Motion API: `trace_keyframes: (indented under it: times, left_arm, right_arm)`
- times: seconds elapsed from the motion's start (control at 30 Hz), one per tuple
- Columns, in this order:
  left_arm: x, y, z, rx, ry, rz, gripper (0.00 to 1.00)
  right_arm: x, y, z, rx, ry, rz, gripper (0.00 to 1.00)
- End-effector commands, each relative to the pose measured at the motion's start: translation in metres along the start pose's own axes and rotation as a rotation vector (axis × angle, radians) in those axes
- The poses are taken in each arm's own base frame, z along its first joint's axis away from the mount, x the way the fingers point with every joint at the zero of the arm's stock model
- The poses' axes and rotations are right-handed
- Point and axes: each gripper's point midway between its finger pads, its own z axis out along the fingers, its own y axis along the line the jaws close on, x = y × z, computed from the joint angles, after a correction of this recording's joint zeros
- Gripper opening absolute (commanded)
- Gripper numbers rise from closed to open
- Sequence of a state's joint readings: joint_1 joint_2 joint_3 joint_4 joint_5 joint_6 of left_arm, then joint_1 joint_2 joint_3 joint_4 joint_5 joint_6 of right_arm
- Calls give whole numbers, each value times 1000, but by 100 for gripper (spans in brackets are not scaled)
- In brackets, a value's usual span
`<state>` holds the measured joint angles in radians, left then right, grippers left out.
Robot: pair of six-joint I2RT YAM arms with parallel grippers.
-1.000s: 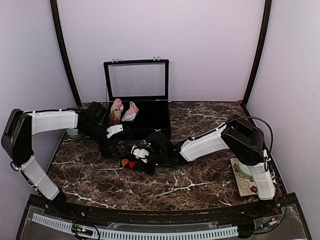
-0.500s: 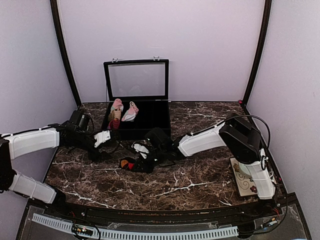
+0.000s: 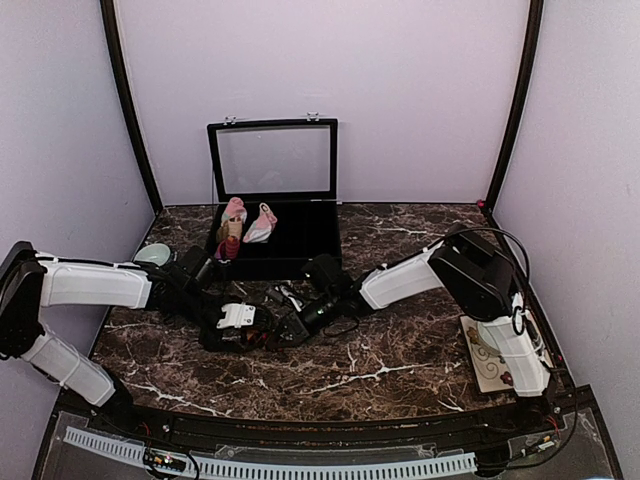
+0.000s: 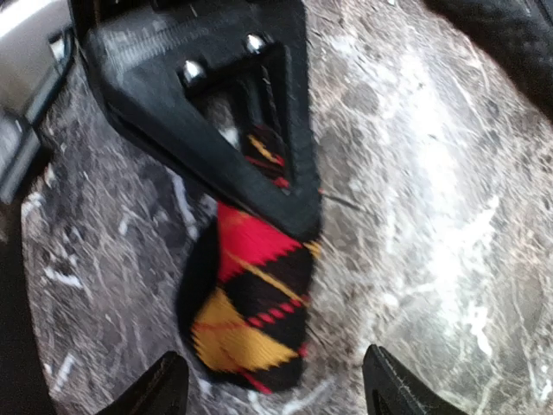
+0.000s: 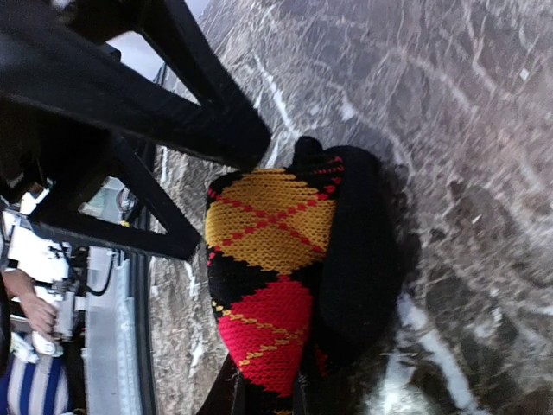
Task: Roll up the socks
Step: Pick up the sock from the center of the board.
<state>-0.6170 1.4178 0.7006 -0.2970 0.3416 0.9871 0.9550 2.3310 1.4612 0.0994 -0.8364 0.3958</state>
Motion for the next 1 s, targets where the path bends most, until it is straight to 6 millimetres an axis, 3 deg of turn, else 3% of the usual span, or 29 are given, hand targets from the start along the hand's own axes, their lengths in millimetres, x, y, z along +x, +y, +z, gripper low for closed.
trace_keyframes:
  times: [0.0,0.13,0.37,0.57,0.6,0.67,0.73,0.8,0.87,0.97]
  left_arm:
    - [-16,15,8,-91,1,116,72]
    - [-16,6,23,-97,34,178,68]
    - [8,-6,42,-70,147,219,40]
    - [24,-8,47,-78,204,215,40]
    - [25,-7,48,-83,210,216,34]
    - [24,-1,48,-100,225,170,2]
    - [17,2,43,-52,214,91,0]
    - [0,1,29,14,144,-8,0]
    - [-21,3,8,83,46,-117,0]
    - [-53,4,-30,207,-116,-249,0]
  right_arm:
    - [95,-49,13,101,224,360,0]
    - [92,-48,15,76,207,381,0]
    - [79,-40,14,3,146,405,0]
    - [66,-31,12,-44,106,413,0]
    - [65,-30,12,-47,103,411,1]
    - [59,-28,9,-40,86,387,8]
    - [50,-27,2,7,49,334,15]
    - [42,-26,-11,79,10,255,32]
    - [33,-26,-27,178,-41,143,52]
    - [14,-4,-57,241,-170,-15,66]
